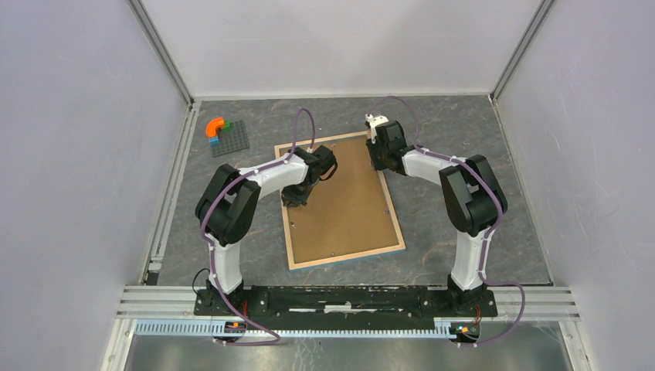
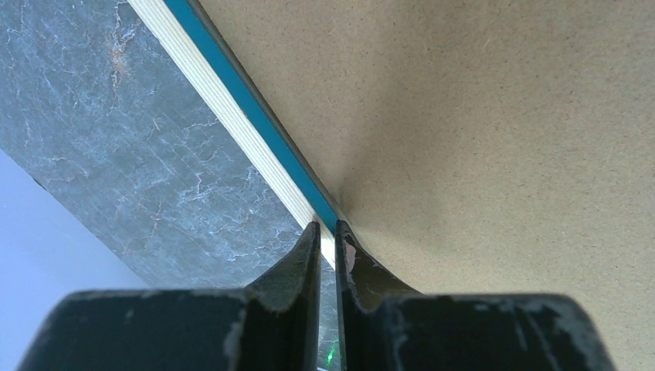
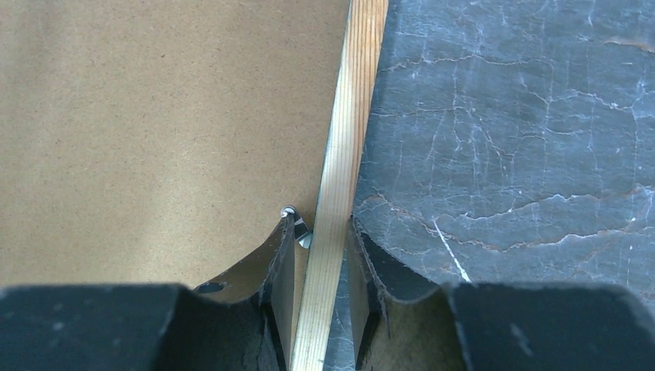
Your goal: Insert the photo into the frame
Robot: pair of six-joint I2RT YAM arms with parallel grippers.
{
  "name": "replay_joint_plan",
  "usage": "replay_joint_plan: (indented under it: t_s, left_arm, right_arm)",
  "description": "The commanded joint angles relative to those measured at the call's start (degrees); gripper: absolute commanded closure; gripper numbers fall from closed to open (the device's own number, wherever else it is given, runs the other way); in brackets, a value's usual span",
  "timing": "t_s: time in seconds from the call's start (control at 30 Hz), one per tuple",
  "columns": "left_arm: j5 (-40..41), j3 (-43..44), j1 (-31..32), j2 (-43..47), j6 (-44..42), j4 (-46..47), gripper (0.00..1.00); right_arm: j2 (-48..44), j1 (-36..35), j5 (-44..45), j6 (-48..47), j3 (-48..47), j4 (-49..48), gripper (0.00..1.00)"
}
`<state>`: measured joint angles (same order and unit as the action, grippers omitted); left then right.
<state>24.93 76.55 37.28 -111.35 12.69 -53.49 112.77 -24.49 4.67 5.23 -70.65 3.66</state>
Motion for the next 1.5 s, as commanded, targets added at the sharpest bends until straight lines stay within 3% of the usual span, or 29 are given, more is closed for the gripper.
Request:
replay_joint_plan:
  t_s: [0.0,0.13,0.3,0.37,0.47,0.6,0.9,1.03,1.1,1.2,1.3,1.47]
  left_arm:
    - [-4.17,0.18,0.96,-1.09,-0.38,3.58,0.84]
    - [-4.06,0.09,1.0,-0.89,-0.41,3.6,0.84]
    - [-4.1,0.2,0.96,-0.58,-0.52,3.57,0.84]
    - [-4.09,0.18,0.96,-0.6,-0.56,3.57,0.84]
    - [-4.03,0.15,1.0,-0.5,-0.56,3.57,0.84]
    - [-4.09,0.23,0.96,-0.55,-0.56,3.58,0.84]
    - [-4.01,0.2,0.96,-0.69,-0.56,3.58,0.84]
    - [-3.92,0.09,0.93,-0.81,-0.47,3.58,0.84]
    - [-3.92,0.17,0.96,-0.9,-0.52,3.57,0.84]
    - [-3.92,0.27,0.96,-1.11,-0.47,3.57,0.84]
    - [-3.9,0.31,0.88,-1.39,-0.39,3.58,0.84]
    - [-6.86,1.54,-0.1,-4.06,1.02,3.58,0.84]
  right_arm:
    - [1.35,-0.33,-4.56,-4.75,1.43,0.16,1.0]
    - [1.72,-0.25,-6.94,-6.32,-0.84,3.44,0.97]
    - [0.46,-0.27,-5.02,-6.05,-0.11,5.19,0.61]
    - [-0.11,-0.29,-4.05,-5.95,0.71,4.48,0.53]
    - [0.31,-0.26,-3.55,-6.0,0.31,5.23,0.52]
    - [0.86,-0.24,-3.17,-6.03,0.25,5.63,0.57]
    - [0.49,-0.25,-3.88,-7.84,2.13,3.68,1.0]
    - [1.05,-0.27,-4.57,-7.83,1.65,3.86,1.0]
    - [0.1,-0.26,-4.26,-6.85,2.0,4.49,0.87]
    - [-2.21,-0.22,-3.49,-5.3,3.09,6.88,0.6]
    - [-5.49,-0.29,-4.48,-0.83,7.12,8.46,0.5]
    - [-13.87,-0.3,-12.79,5.46,20.27,3.42,0.45]
